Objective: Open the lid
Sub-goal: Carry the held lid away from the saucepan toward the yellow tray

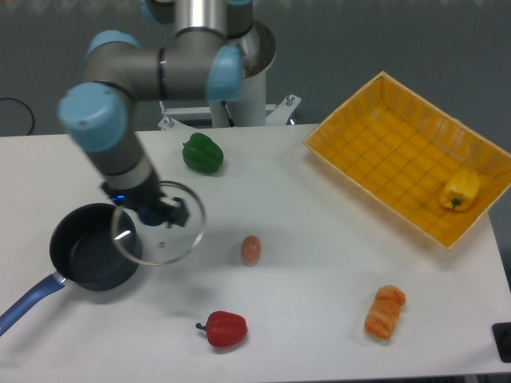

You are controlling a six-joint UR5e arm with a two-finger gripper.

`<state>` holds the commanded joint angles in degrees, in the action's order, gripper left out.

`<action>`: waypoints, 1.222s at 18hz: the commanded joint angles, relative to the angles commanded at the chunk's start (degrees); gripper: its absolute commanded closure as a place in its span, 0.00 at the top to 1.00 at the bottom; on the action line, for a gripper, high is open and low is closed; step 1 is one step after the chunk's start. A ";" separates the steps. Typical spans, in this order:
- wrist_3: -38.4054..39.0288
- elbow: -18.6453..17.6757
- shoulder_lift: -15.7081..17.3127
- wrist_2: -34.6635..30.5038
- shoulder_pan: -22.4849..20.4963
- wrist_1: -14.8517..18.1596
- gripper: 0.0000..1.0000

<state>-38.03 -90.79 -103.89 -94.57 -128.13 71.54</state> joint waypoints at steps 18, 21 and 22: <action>-31.67 -4.49 1.68 2.28 -20.23 1.67 0.47; -31.67 -4.49 1.24 4.82 -19.97 1.41 0.48; -31.58 -4.92 0.80 5.01 -19.88 1.23 0.48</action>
<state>-69.61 -95.71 -103.09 -89.56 -148.01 72.78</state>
